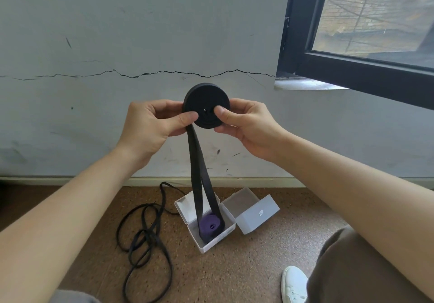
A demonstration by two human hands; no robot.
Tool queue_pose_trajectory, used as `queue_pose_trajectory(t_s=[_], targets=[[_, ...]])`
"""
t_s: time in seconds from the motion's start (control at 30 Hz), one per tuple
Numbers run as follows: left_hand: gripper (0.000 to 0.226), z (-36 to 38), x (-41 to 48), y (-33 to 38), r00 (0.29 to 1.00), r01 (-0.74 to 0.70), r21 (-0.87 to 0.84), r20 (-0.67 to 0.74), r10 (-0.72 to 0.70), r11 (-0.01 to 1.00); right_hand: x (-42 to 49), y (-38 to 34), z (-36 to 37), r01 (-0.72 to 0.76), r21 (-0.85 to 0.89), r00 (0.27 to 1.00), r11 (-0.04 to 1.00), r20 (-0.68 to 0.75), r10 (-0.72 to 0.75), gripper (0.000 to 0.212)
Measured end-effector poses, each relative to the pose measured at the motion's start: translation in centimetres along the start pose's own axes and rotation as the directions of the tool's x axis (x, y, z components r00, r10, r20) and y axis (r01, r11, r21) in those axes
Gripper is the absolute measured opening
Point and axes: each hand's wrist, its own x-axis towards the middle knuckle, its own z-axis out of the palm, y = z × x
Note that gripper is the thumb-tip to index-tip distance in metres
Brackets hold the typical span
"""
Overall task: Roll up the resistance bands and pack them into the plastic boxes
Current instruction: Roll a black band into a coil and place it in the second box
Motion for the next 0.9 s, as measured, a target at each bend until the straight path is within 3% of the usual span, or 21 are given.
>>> queue_pose_trajectory(t_s=[0.13, 0.2, 0.27, 0.3, 0.37, 0.43, 0.5, 0.6, 0.73, 0.8, 0.9], targets=[[0.029, 0.3, 0.2, 0.4, 1.0, 0.021, -0.097, -0.009, -0.022, 0.995, -0.2, 0.6, 0.8, -0.114, 0.223, 0.993, 0.968, 0.052, 0.105, 0.027], [0.029, 0.1, 0.3, 0.8, 1.0, -0.004, -0.053, -0.005, 0.004, 0.999, -0.3, 1.1, 1.1, -0.203, 0.336, 0.977, 0.92, 0.129, 0.169, 0.026], [0.029, -0.6, 0.4, 1.0, 0.999, -0.033, 0.039, 0.029, 0.032, 0.999, -0.2, 1.5, 0.9, -0.276, 0.324, 0.952, 0.905, 0.221, 0.212, 0.03], [0.029, -0.9, 0.4, 1.1, 0.998, -0.045, 0.09, 0.054, 0.04, 0.995, -0.1, 1.5, 0.6, -0.29, 0.238, 0.941, 0.927, 0.248, 0.231, 0.033], [0.027, -1.5, 0.3, 1.2, 0.992, -0.073, 0.222, 0.117, 0.048, 0.972, 0.3, 1.4, -0.5, -0.207, -0.155, 0.943, 0.966, 0.23, 0.239, 0.036], [0.018, -2.1, 0.3, 1.1, 0.977, -0.135, 0.41, 0.208, 0.051, 0.902, 0.4, 1.3, -1.3, -0.003, -0.598, 0.968, 0.801, 0.199, 0.152, 0.038], [0.014, -2.3, 0.2, 1.1, 0.954, -0.207, 0.57, 0.298, 0.034, 0.795, 0.5, 1.1, -1.6, 0.159, -0.782, 0.971, 0.603, 0.235, 0.049, 0.049], [0.014, -1.7, -0.1, 1.1, 0.92, -0.268, 0.702, 0.389, -0.04, 0.66, 0.4, 0.7, -0.8, 0.319, -0.832, 0.936, 0.455, 0.351, -0.013, 0.052], [0.017, -0.7, -0.4, 1.6, 0.883, -0.328, 0.74, 0.461, -0.088, 0.587, 0.0, 1.2, 0.6, 0.389, -0.835, 0.896, 0.39, 0.442, 0.053, 0.025], [0.015, -0.4, -0.6, 1.8, 0.878, -0.338, 0.743, 0.469, -0.09, 0.578, 0.2, 1.2, 0.6, 0.389, -0.839, 0.894, 0.38, 0.444, 0.065, 0.02], [0.015, -0.6, -0.5, 1.7, 0.907, -0.276, 0.71, 0.416, -0.069, 0.647, 0.5, 0.9, 0.4, 0.392, -0.836, 0.899, 0.383, 0.437, 0.034, 0.019]])
